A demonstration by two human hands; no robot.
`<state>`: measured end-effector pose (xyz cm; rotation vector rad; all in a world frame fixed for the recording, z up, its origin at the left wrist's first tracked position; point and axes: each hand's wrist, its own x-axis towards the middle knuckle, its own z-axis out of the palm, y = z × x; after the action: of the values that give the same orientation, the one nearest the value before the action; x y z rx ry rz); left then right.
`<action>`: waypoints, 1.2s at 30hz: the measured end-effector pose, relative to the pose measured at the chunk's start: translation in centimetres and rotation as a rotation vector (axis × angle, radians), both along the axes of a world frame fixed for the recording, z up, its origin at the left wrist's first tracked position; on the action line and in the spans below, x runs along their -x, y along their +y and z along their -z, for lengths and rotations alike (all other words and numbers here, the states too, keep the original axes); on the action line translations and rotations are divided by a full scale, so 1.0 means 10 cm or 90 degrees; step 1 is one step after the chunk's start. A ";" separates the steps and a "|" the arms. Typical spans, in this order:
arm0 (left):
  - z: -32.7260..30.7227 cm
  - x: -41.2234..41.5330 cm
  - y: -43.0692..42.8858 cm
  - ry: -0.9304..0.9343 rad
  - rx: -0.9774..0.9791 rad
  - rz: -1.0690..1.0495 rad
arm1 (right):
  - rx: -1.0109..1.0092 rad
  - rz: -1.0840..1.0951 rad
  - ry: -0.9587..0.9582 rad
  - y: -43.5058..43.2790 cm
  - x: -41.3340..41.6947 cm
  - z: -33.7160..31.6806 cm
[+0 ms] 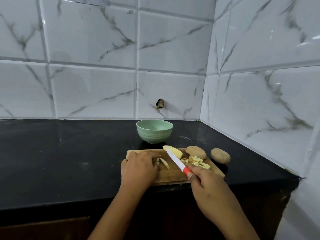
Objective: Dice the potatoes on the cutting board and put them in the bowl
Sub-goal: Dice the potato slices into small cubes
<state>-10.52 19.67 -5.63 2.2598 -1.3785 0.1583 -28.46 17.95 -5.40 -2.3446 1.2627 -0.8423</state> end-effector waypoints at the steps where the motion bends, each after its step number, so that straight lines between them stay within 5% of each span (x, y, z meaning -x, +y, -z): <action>1: 0.00 -0.03 -0.03 -0.002 -0.007 0.001 | -0.002 0.000 -0.006 -0.01 0.00 0.02; 9: -0.07 -0.23 -0.22 0.023 -0.007 0.052 | -0.039 0.009 -0.015 -0.06 0.08 0.06; 15: -0.05 -0.16 -0.22 -0.094 -0.066 0.141 | -0.034 0.014 -0.007 -0.05 0.09 0.08; 22: -0.03 -0.05 -0.19 -0.120 0.019 0.130 | 0.019 0.032 0.043 0.02 0.09 0.04; 36: 0.05 0.03 -0.08 0.044 0.101 0.129 | 0.053 0.054 0.188 0.08 0.03 0.00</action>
<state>-10.81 18.86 -6.17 1.9661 -1.4922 0.1164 -28.77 18.71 -5.44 -2.5703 1.4769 -0.5978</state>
